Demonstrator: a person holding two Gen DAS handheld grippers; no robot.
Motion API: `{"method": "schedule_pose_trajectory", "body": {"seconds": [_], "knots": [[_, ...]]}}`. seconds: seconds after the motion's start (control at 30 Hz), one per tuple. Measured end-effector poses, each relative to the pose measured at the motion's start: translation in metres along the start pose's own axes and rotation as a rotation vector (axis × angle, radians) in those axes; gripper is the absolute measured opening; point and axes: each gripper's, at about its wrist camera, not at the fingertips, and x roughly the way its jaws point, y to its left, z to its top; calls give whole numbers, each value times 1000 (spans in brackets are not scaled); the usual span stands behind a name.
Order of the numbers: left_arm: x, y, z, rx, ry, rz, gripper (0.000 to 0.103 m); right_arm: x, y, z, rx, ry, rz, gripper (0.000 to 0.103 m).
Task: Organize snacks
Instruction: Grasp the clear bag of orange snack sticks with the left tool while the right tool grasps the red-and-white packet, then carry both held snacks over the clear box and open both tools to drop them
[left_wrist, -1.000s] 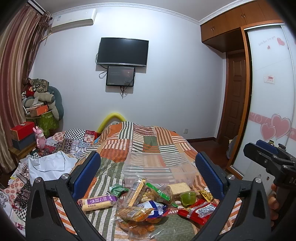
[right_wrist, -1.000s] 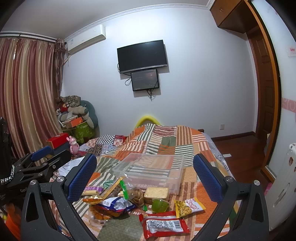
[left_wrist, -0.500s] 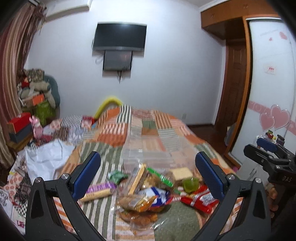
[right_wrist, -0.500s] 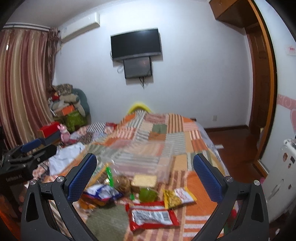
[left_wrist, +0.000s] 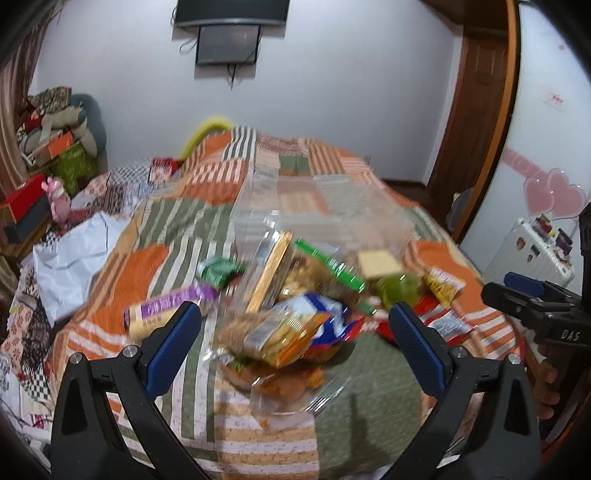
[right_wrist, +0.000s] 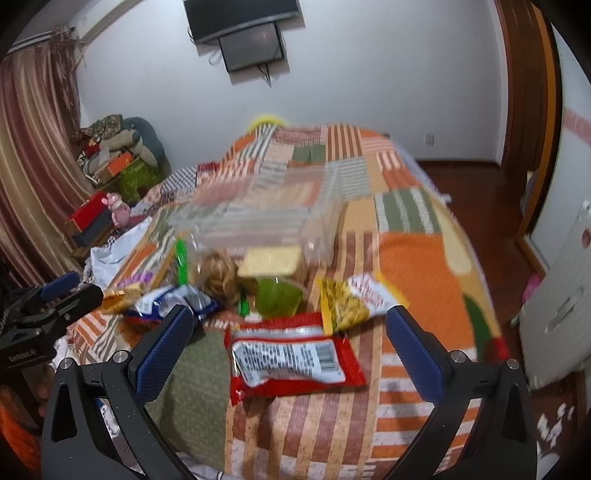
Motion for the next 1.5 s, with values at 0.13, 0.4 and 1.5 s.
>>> {"method": "schedule_pose_trajectory", "body": {"seconds": [0.13, 0.4, 1.5], "knots": [[14, 10, -7, -30, 45, 16, 103, 16, -3, -8, 14, 79, 10, 103], [37, 18, -13, -47, 84, 34, 101, 47, -4, -18, 50, 207, 73, 103], [20, 32, -1, -46, -24, -4, 23, 63, -9, -19, 39, 246, 108, 76]]}}
